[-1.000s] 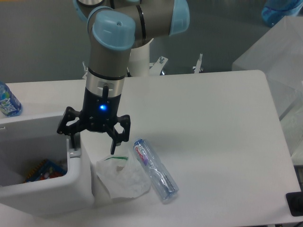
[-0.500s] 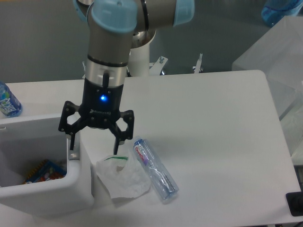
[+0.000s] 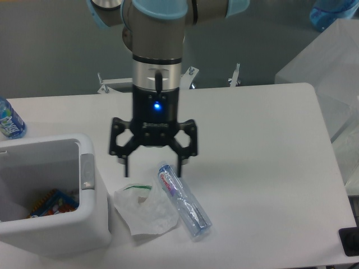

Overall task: Open the trash can
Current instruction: 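Lift the gripper up and away from the opened bin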

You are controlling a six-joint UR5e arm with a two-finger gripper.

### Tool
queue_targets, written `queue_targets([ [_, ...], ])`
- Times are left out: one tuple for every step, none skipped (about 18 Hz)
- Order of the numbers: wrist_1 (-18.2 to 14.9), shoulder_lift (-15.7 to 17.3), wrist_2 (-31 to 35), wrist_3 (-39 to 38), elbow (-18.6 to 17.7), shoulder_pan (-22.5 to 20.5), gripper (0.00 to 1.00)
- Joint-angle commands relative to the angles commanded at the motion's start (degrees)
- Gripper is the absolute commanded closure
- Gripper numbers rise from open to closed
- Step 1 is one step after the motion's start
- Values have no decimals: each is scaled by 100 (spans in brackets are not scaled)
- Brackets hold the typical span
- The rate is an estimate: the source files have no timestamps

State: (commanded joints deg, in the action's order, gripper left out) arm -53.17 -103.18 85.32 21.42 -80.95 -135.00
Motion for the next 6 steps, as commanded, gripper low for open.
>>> queue_targets([
  [0,-9,54,89,-26,-18,0],
  [0,-18,107,151,-35,-61,0],
  [0,-26,203,213,-35,-97,0],
  [-9,-26,317,300,-53,-149,0],
  [-26,-18,405,414,-88,-202,0],
  [-35,-18,415,529,-123,-263,0],
])
